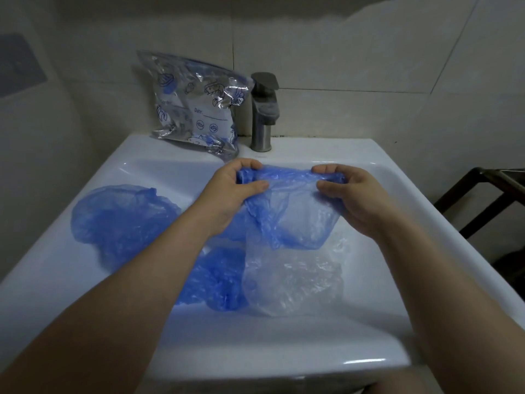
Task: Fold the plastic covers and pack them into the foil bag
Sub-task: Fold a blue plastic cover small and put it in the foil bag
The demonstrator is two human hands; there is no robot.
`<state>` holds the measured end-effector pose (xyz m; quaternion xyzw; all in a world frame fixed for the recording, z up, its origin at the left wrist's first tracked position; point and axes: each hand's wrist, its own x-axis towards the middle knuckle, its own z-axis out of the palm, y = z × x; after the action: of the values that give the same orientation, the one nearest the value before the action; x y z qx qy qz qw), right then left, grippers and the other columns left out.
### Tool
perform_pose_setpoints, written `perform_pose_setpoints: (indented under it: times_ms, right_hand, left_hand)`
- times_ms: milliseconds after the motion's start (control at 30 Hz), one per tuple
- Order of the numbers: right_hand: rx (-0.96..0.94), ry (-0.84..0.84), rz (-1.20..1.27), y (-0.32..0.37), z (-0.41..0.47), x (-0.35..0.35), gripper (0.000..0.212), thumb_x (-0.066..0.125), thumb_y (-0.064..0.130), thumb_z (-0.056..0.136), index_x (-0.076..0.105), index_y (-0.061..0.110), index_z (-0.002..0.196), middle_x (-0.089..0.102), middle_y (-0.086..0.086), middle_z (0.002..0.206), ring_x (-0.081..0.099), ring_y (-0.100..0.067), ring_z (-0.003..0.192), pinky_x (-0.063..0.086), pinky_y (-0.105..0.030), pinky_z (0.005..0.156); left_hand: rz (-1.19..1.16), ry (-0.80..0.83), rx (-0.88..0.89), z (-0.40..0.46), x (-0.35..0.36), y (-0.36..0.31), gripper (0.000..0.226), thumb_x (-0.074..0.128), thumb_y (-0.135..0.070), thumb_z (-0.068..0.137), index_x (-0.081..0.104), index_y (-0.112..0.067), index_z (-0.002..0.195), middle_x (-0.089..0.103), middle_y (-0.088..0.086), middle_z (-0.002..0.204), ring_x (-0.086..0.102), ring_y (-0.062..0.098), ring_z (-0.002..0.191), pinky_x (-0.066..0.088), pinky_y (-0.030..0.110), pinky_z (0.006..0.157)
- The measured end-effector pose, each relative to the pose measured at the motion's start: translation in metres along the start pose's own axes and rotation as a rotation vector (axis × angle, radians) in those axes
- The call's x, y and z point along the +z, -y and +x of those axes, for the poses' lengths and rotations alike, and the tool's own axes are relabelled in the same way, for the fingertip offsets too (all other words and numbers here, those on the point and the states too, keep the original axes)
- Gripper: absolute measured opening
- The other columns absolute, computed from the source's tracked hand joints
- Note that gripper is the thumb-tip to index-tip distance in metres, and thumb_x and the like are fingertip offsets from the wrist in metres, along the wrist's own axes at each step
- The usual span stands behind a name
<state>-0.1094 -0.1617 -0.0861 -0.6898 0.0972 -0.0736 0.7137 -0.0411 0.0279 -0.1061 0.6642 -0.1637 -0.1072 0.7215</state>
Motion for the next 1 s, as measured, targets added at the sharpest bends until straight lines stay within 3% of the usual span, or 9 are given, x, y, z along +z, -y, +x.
perform_pose_setpoints:
  times_ms: [133, 267, 367, 467, 567, 767, 833, 933, 1000]
  right_hand:
    - [-0.104, -0.021, -0.080, 0.001, 0.002, -0.008, 0.020, 0.057, -0.007, 0.085, 0.065, 0.011, 0.088, 0.065, -0.007, 0.083, 0.065, -0.015, 0.069, 0.057, -0.023, 0.068]
    - [-0.200, -0.010, -0.281, -0.001, 0.002, -0.014, 0.020, 0.061, -0.005, 0.084, 0.067, 0.015, 0.080, 0.065, -0.002, 0.072, 0.062, -0.007, 0.060, 0.051, -0.017, 0.062]
    - [-0.232, -0.032, -0.337, -0.001, 0.002, -0.016, 0.021, 0.060, 0.000, 0.087, 0.066, 0.016, 0.074, 0.061, 0.002, 0.065, 0.056, -0.001, 0.056, 0.047, -0.015, 0.062]
    - [-0.153, 0.074, -0.104, 0.000, 0.001, -0.017, 0.023, 0.050, 0.007, 0.094, 0.065, 0.011, 0.076, 0.062, 0.005, 0.064, 0.059, -0.005, 0.063, 0.054, -0.022, 0.072]
    - [-0.053, 0.185, 0.082, 0.003, -0.002, -0.016, 0.026, 0.043, 0.010, 0.096, 0.066, 0.007, 0.083, 0.068, 0.000, 0.070, 0.063, -0.010, 0.064, 0.054, -0.021, 0.065]
    - [-0.071, 0.084, 0.075, 0.004, 0.001, -0.017, 0.030, 0.047, 0.003, 0.094, 0.071, 0.020, 0.084, 0.067, 0.001, 0.075, 0.063, -0.013, 0.068, 0.054, -0.023, 0.061]
    - [-0.115, 0.073, -0.030, 0.003, 0.001, -0.017, 0.030, 0.044, 0.001, 0.095, 0.065, 0.019, 0.082, 0.064, 0.003, 0.071, 0.060, -0.011, 0.064, 0.051, -0.021, 0.058]
    - [-0.209, -0.018, -0.299, -0.001, 0.003, -0.010, 0.043, 0.035, -0.013, 0.087, 0.058, 0.016, 0.066, 0.055, 0.001, 0.065, 0.049, -0.010, 0.058, 0.039, -0.012, 0.052]
    - [-0.213, -0.075, -0.413, -0.004, 0.003, -0.004, 0.043, 0.031, -0.013, 0.081, 0.054, 0.016, 0.061, 0.051, -0.002, 0.064, 0.044, -0.012, 0.058, 0.034, -0.012, 0.048]
  left_hand:
    - [-0.050, 0.033, -0.008, 0.000, 0.000, -0.006, 0.024, 0.057, 0.008, 0.084, 0.062, -0.014, 0.092, 0.061, 0.001, 0.087, 0.061, 0.007, 0.075, 0.053, 0.014, 0.068]
    - [0.120, 0.044, 0.002, -0.001, -0.004, -0.008, 0.021, 0.060, 0.005, 0.084, 0.064, -0.008, 0.099, 0.064, -0.004, 0.084, 0.062, 0.003, 0.072, 0.053, 0.013, 0.071]
    - [0.180, 0.024, 0.015, -0.003, -0.006, -0.009, 0.017, 0.060, -0.001, 0.087, 0.064, -0.017, 0.084, 0.066, -0.013, 0.071, 0.061, -0.005, 0.061, 0.050, 0.008, 0.064]
    - [0.080, 0.031, 0.002, -0.003, -0.007, -0.010, 0.018, 0.055, -0.005, 0.090, 0.062, -0.016, 0.078, 0.065, -0.013, 0.058, 0.061, -0.003, 0.058, 0.049, 0.011, 0.061]
    - [-0.145, 0.038, -0.009, -0.003, -0.007, -0.013, 0.019, 0.050, -0.002, 0.092, 0.063, -0.012, 0.082, 0.067, -0.010, 0.062, 0.063, 0.000, 0.061, 0.051, 0.014, 0.061]
    - [-0.230, 0.109, 0.085, -0.003, -0.007, -0.015, 0.040, 0.041, 0.006, 0.093, 0.061, -0.025, 0.108, 0.069, -0.005, 0.076, 0.068, 0.011, 0.070, 0.054, 0.026, 0.080]
    - [-0.168, 0.117, 0.097, -0.004, -0.006, -0.015, 0.044, 0.036, 0.010, 0.092, 0.067, -0.022, 0.100, 0.070, -0.006, 0.075, 0.069, 0.013, 0.068, 0.054, 0.026, 0.080]
    - [-0.029, 0.051, 0.054, -0.005, 0.000, -0.012, 0.057, 0.036, 0.011, 0.088, 0.075, -0.022, 0.065, 0.071, -0.008, 0.071, 0.066, 0.017, 0.075, 0.051, 0.026, 0.075]
    - [0.044, -0.083, -0.018, -0.006, 0.010, -0.010, 0.045, 0.047, -0.001, 0.088, 0.070, -0.020, 0.055, 0.067, -0.011, 0.063, 0.060, 0.014, 0.074, 0.045, 0.023, 0.067]
